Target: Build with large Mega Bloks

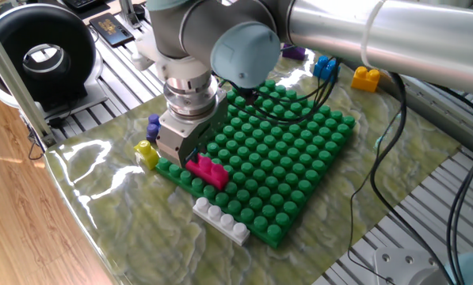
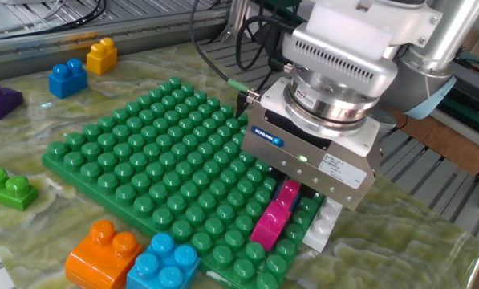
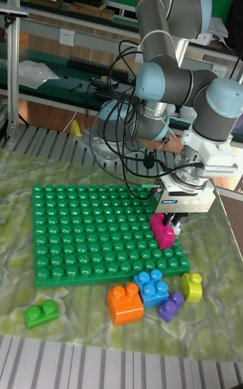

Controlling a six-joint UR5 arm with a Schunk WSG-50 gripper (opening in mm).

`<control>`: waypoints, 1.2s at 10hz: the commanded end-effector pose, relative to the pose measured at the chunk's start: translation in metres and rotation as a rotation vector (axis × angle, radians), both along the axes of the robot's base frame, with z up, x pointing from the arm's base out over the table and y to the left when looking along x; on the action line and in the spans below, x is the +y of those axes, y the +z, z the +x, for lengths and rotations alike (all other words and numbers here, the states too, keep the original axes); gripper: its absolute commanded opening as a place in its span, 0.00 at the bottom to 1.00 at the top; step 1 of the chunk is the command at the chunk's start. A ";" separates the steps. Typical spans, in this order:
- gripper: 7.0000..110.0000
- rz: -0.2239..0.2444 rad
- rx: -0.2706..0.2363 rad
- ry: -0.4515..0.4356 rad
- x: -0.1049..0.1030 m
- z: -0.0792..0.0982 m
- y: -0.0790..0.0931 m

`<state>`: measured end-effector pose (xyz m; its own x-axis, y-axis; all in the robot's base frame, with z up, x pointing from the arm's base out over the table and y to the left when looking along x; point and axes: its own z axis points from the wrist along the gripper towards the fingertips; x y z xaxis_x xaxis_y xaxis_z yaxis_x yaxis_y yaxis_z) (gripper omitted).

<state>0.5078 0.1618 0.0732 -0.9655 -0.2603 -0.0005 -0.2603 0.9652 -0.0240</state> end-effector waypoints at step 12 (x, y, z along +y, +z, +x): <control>0.15 -0.002 0.016 -0.024 -0.001 -0.010 -0.010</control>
<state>0.4990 0.1598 0.0648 -0.9687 -0.2480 0.0071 -0.2481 0.9682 -0.0317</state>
